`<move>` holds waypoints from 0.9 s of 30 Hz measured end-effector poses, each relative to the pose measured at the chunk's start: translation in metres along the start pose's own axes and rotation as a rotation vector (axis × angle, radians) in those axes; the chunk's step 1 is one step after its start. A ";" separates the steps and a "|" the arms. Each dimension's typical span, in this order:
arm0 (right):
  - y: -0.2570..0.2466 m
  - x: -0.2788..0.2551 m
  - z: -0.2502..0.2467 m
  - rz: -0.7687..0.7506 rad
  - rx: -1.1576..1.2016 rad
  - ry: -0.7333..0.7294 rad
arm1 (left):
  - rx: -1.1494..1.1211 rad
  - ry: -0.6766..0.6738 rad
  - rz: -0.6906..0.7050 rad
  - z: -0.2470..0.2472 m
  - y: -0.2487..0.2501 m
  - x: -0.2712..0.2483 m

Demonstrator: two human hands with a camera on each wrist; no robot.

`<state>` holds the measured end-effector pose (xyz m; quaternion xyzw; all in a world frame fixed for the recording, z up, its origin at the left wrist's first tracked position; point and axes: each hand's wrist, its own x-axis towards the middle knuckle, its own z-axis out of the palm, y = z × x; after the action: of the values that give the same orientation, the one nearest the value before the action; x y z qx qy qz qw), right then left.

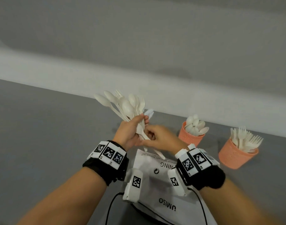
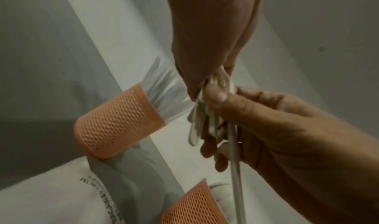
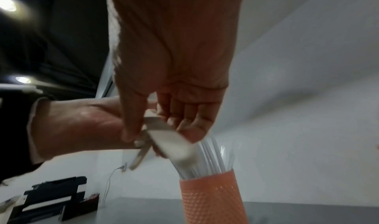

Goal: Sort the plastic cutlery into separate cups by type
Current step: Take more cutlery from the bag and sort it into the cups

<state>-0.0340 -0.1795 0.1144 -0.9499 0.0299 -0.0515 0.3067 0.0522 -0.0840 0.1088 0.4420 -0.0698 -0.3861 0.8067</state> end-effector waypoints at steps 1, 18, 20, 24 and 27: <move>0.003 -0.006 -0.001 0.017 -0.007 0.001 | 0.005 -0.003 -0.014 0.007 -0.004 0.000; 0.044 -0.105 -0.058 0.309 0.697 0.409 | 0.208 -0.314 -0.099 0.081 -0.074 -0.039; 0.046 -0.115 -0.060 0.335 0.755 0.486 | 0.185 -0.345 -0.109 0.089 -0.083 -0.044; 0.046 -0.134 -0.066 0.296 0.843 0.530 | 0.200 -0.361 -0.101 0.099 -0.098 -0.047; 0.048 -0.142 -0.058 0.274 0.784 0.476 | 0.211 -0.366 -0.090 0.109 -0.107 -0.048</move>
<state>-0.1833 -0.2391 0.1216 -0.7118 0.2026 -0.2341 0.6305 -0.0904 -0.1566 0.1029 0.4492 -0.2352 -0.4863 0.7116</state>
